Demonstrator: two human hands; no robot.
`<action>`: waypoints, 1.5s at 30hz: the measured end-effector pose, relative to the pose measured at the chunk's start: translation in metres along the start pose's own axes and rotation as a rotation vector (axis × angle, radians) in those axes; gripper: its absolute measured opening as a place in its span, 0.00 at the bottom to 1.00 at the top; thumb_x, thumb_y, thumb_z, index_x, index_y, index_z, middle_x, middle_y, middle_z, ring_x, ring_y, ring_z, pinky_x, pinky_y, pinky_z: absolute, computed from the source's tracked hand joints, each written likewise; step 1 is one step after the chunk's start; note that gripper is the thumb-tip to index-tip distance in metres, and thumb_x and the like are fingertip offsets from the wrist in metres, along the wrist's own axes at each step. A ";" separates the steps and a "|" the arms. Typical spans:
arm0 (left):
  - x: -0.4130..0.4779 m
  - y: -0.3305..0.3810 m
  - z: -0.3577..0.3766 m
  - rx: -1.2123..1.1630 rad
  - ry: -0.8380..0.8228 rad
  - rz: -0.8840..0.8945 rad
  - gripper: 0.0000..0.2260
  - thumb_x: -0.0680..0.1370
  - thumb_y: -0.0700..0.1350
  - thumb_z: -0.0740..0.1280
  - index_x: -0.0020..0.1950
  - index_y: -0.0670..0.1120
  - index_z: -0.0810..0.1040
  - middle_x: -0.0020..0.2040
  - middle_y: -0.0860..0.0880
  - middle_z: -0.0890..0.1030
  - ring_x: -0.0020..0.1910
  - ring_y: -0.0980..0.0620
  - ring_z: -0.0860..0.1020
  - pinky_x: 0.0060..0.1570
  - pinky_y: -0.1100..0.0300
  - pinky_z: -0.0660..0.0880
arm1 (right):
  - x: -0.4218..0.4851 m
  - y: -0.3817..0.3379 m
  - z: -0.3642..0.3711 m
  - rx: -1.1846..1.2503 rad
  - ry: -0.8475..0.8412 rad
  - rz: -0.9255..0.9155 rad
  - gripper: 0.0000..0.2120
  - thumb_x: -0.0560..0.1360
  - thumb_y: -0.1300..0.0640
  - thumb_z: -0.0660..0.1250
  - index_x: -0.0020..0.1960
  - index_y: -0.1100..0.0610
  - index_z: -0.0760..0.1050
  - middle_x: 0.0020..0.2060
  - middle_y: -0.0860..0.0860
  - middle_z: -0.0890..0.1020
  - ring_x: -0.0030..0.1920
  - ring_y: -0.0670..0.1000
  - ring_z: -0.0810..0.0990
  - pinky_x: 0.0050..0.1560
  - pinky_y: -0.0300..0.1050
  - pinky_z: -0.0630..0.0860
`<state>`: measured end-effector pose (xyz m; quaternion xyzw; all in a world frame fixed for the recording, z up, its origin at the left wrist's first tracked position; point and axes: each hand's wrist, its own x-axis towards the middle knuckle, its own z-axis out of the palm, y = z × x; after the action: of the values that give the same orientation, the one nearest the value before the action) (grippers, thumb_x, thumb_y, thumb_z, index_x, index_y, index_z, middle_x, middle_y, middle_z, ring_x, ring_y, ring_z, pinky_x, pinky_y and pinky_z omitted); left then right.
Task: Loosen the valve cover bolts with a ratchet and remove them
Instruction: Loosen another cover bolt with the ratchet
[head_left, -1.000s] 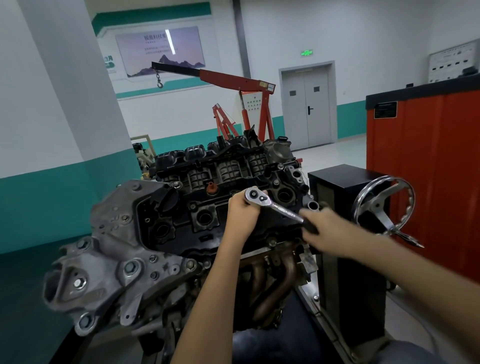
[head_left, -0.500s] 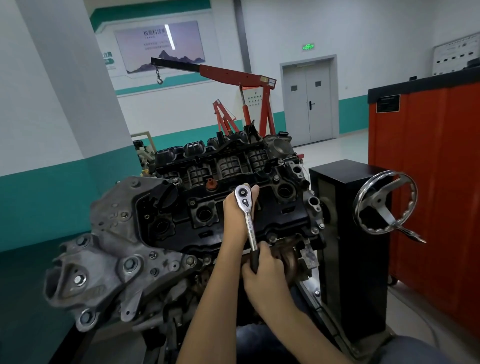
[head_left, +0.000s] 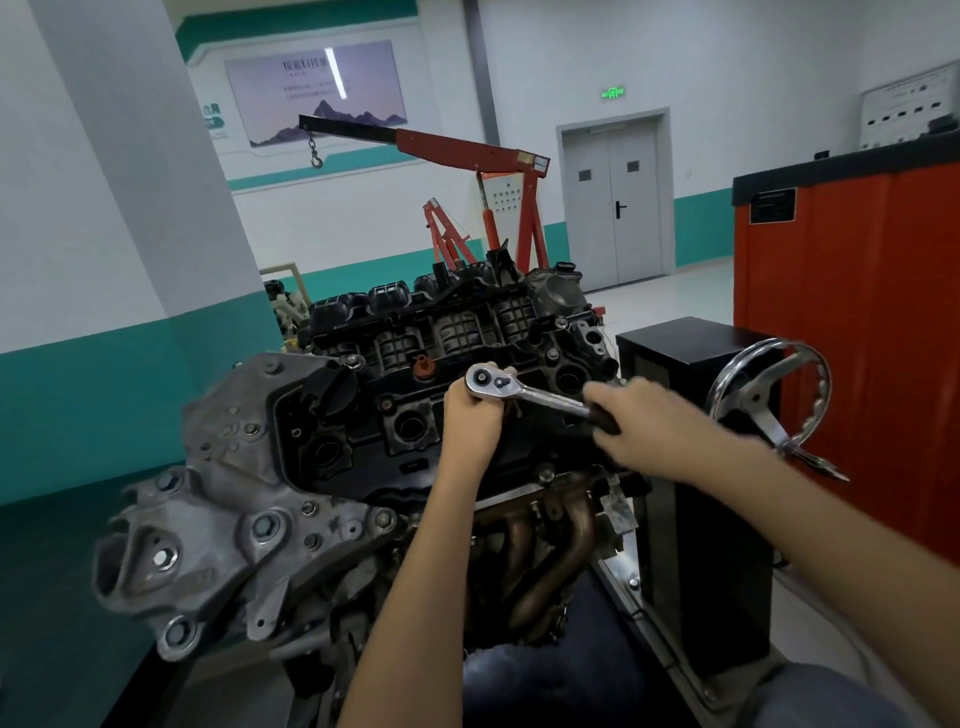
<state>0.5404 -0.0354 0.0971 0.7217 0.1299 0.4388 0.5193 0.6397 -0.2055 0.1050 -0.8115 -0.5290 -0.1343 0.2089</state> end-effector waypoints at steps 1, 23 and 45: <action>-0.002 -0.001 0.003 -0.007 0.008 0.007 0.18 0.80 0.40 0.66 0.31 0.50 0.67 0.30 0.55 0.70 0.35 0.55 0.69 0.41 0.59 0.66 | -0.014 -0.008 0.018 0.136 0.022 0.057 0.11 0.75 0.57 0.66 0.42 0.48 0.64 0.32 0.47 0.71 0.30 0.47 0.72 0.28 0.38 0.67; -0.006 0.000 0.006 -0.003 0.051 0.020 0.20 0.79 0.37 0.65 0.29 0.52 0.72 0.34 0.50 0.72 0.39 0.52 0.70 0.43 0.56 0.67 | 0.001 0.005 0.005 -0.049 0.006 -0.021 0.07 0.76 0.56 0.65 0.52 0.51 0.68 0.35 0.49 0.71 0.39 0.56 0.78 0.37 0.44 0.70; 0.000 0.004 0.003 0.070 -0.005 0.006 0.24 0.78 0.35 0.63 0.28 0.57 0.78 0.32 0.53 0.74 0.37 0.51 0.69 0.42 0.55 0.65 | 0.009 0.009 -0.015 -0.151 0.002 -0.069 0.08 0.76 0.56 0.65 0.54 0.51 0.70 0.30 0.44 0.66 0.33 0.51 0.73 0.32 0.41 0.65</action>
<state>0.5422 -0.0389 0.1004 0.7410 0.1419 0.4338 0.4926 0.6517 -0.2089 0.1205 -0.8062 -0.5446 -0.1818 0.1428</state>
